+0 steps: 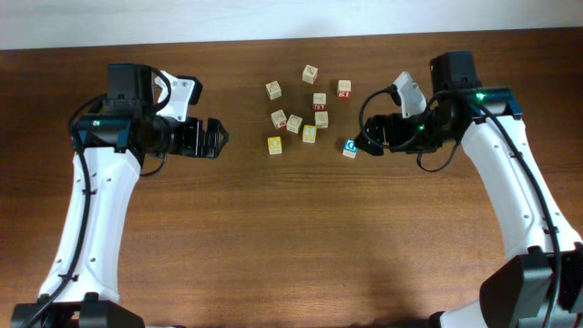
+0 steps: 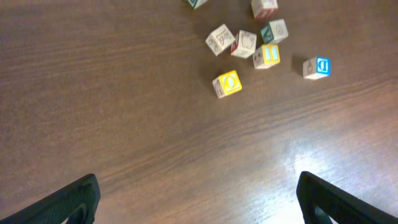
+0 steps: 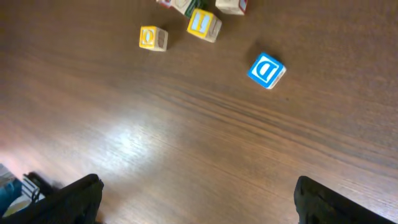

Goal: Rotate 3 blocks
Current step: 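Move both grippers over the block cluster toward yellow and blue blocks, then grasp yellow block with left gripper and blue D block with right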

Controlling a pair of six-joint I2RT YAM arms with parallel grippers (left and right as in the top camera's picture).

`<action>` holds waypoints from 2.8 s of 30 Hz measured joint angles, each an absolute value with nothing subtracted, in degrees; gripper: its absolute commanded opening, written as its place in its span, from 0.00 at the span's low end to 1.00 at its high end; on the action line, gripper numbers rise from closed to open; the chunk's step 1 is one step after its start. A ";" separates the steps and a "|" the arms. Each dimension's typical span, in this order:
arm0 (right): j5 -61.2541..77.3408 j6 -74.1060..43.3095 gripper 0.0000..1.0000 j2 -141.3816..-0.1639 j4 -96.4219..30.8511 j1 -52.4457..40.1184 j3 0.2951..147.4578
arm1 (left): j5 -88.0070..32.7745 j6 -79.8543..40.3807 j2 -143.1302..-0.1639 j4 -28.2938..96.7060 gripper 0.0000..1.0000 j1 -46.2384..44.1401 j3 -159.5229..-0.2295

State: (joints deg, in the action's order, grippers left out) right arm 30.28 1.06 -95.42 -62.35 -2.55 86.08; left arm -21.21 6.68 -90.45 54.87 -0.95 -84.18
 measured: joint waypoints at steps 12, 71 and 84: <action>20.27 -12.05 0.80 -95.44 -64.69 -2.55 95.04 | -11.05 -8.84 -104.92 65.17 0.70 -8.82 -101.03; 7.53 -30.00 0.30 -126.96 -53.93 -12.80 98.24 | -4.34 -17.26 -130.87 56.25 0.45 -21.98 -110.15; 7.53 -30.09 0.24 -126.96 -53.95 -12.80 98.26 | -3.11 -15.88 -134.37 56.31 0.30 -23.49 -110.15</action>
State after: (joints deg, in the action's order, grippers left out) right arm 7.53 -30.09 -126.96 -53.95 -12.80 98.26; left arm -3.11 -15.88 -134.37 56.31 -23.49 -110.15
